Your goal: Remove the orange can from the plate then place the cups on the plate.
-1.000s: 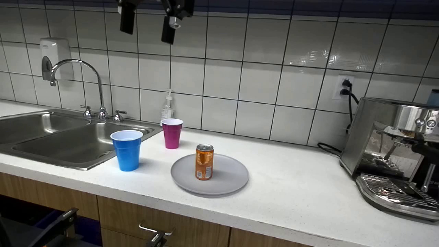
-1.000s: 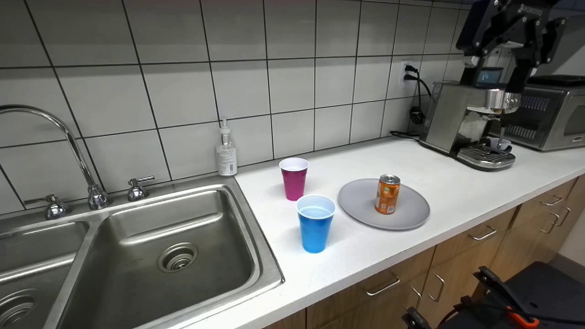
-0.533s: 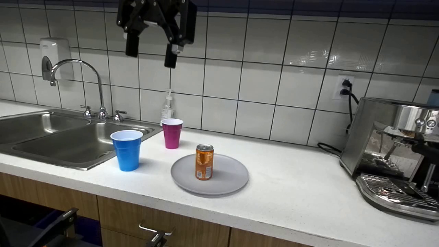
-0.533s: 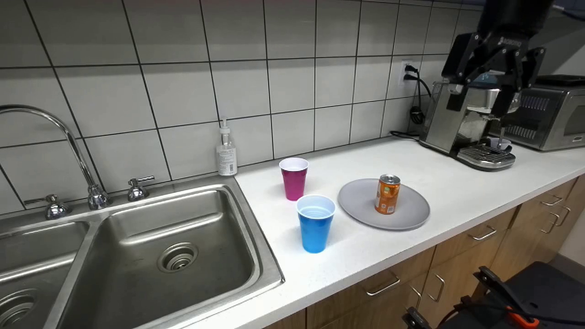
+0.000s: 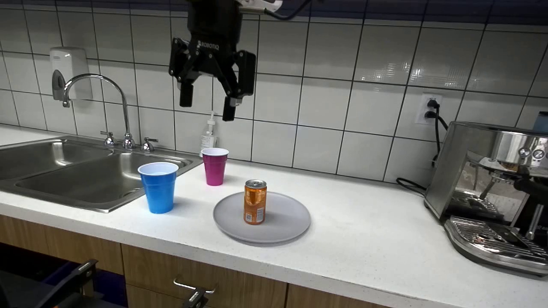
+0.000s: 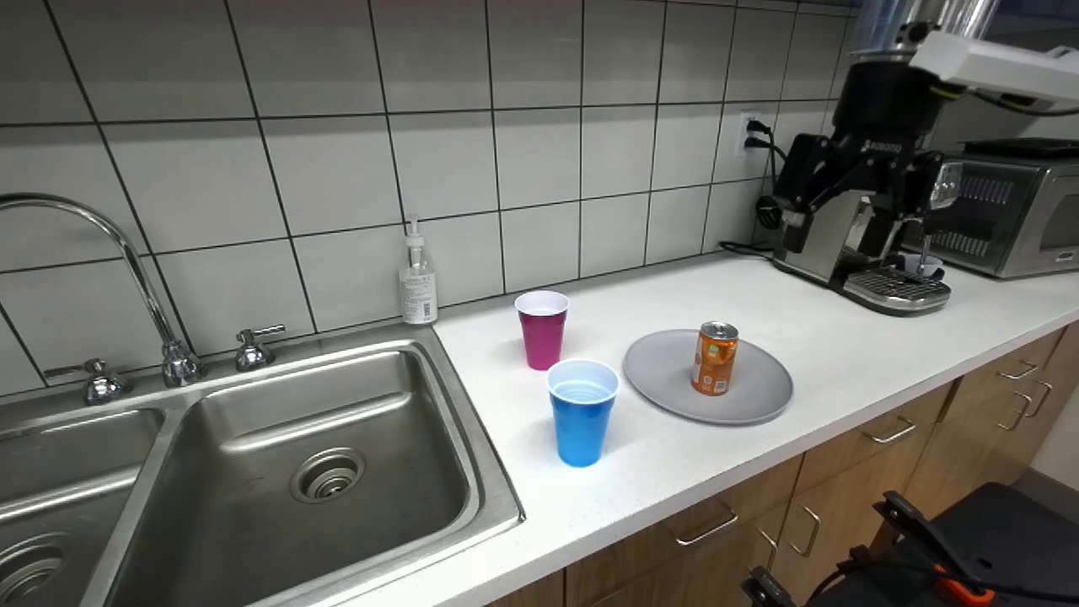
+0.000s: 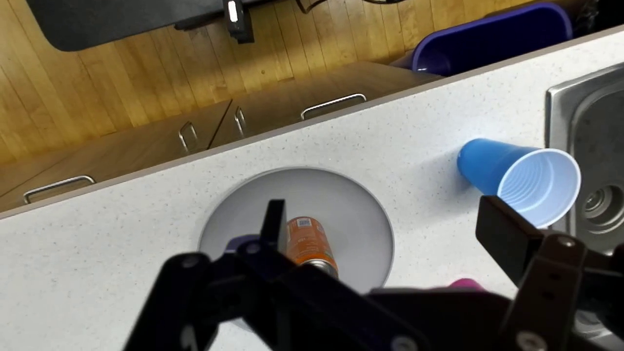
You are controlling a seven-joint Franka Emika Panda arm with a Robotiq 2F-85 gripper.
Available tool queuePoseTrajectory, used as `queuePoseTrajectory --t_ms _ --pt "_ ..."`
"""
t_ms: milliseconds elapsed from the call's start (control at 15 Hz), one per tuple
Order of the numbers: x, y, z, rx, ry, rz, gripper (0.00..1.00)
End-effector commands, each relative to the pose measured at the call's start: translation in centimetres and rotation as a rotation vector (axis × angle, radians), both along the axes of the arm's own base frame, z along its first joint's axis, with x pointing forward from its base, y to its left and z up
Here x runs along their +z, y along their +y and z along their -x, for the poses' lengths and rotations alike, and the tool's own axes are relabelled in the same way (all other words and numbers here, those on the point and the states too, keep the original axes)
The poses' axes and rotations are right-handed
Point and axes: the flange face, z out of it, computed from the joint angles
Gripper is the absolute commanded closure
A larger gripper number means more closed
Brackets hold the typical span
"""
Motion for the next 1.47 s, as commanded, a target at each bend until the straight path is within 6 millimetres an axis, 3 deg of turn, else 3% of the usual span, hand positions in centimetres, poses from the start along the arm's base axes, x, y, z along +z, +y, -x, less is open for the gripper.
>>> queuePoseTrajectory --t_ms 0,733,1400 --pt "-2.4 -1.4 -1.9 -0.036 0.000 0.028 0.00" --pt "-9.5 -4.1 -7.1 -0.176 0.023 0.080 0.00" --pt "-12.3 -5.6 -12.0 -0.262 0.059 0.104 0.00"
